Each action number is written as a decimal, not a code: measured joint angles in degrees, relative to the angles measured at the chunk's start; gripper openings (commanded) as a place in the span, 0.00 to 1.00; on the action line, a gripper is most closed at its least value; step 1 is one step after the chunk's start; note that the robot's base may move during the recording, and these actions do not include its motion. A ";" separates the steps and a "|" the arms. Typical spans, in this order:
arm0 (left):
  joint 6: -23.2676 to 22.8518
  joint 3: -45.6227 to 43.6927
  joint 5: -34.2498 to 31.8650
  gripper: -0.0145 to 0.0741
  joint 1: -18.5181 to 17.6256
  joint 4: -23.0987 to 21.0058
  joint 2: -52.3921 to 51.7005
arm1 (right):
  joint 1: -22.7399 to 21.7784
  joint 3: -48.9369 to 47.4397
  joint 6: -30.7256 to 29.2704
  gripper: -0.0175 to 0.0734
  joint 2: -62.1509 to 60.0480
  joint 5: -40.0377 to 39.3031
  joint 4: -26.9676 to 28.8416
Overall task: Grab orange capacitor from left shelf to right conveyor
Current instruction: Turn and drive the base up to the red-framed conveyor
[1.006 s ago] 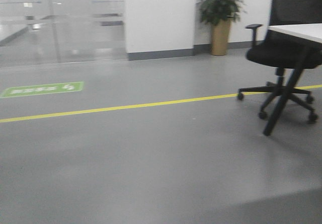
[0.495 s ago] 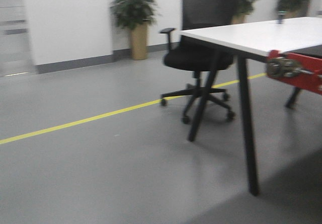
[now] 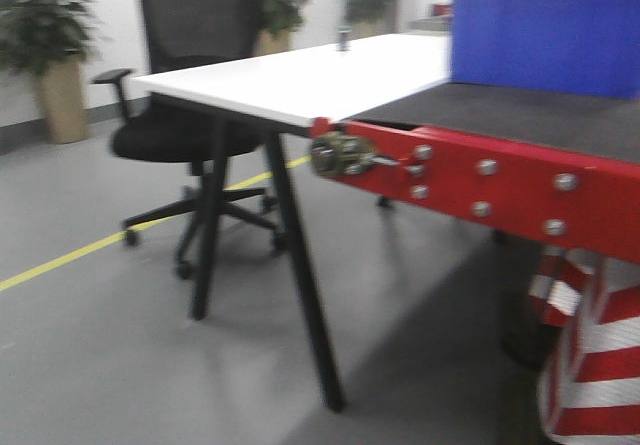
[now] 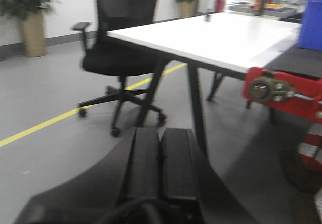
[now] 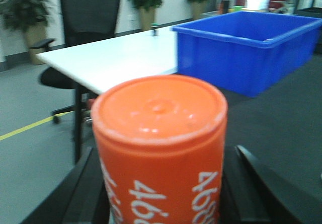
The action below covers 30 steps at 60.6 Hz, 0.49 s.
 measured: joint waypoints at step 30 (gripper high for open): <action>0.00 0.00 0.00 0.02 0.00 0.00 0.00 | 0.00 0.00 0.00 0.30 0.00 0.00 0.00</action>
